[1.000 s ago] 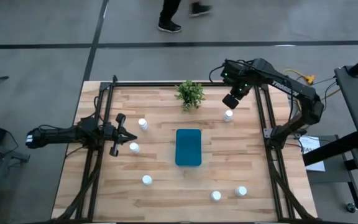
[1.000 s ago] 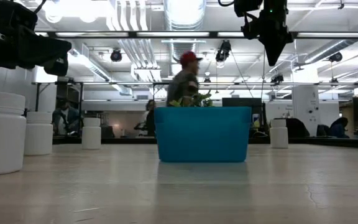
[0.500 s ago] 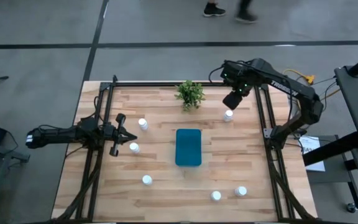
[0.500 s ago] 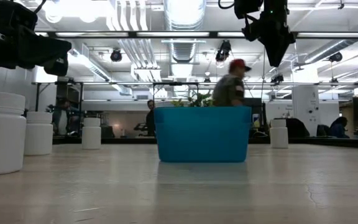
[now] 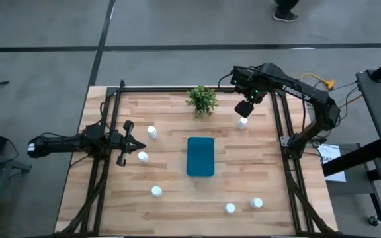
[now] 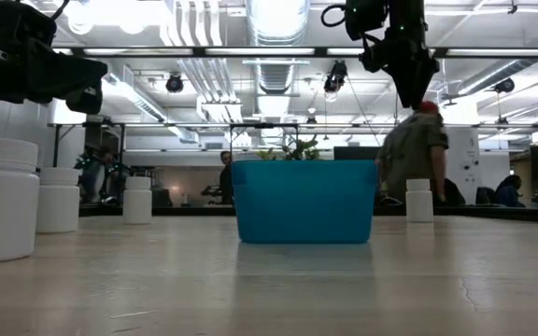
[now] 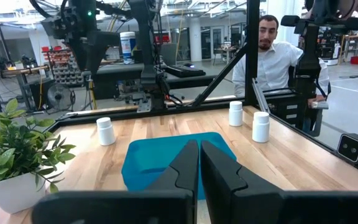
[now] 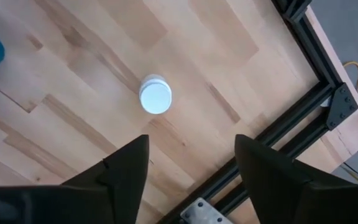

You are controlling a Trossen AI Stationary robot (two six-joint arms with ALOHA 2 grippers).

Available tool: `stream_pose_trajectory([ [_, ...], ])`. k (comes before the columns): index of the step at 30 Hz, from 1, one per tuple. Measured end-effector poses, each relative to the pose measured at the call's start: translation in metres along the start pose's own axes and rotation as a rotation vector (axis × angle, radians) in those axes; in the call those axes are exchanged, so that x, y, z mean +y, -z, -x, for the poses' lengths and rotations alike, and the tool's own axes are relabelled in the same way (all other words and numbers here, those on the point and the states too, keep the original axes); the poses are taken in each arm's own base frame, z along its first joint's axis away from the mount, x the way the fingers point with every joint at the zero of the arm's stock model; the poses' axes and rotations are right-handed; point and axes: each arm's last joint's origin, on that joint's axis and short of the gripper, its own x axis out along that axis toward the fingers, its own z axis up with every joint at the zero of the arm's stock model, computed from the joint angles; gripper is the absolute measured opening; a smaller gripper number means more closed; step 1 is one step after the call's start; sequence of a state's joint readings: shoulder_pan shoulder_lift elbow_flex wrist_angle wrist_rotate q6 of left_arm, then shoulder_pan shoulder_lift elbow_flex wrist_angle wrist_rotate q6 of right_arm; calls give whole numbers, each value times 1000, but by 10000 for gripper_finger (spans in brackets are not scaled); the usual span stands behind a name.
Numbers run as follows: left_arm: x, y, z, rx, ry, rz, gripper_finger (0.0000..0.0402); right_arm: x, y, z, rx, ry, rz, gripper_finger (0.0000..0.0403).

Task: Pick and place pill bottles into a basket
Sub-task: Put the white medicine bottle into the blue bin

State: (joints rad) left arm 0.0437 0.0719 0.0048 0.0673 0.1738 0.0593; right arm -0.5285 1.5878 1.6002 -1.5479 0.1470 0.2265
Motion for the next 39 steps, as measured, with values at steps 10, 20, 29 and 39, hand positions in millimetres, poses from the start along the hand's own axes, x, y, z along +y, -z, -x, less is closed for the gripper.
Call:
stream_pose_trajectory([
  [10,0,0,0,0,0,0,0,3,-1,-16,26,7,7,274],
  [20,0,0,0,0,0,0,0,10,2,-63,73,-21,60,278],
  [29,0,0,0,1,0,0,0,16,4,-96,48,-73,97,269],
  [39,0,0,0,1,0,0,0,20,8,-120,32,-123,131,266],
])
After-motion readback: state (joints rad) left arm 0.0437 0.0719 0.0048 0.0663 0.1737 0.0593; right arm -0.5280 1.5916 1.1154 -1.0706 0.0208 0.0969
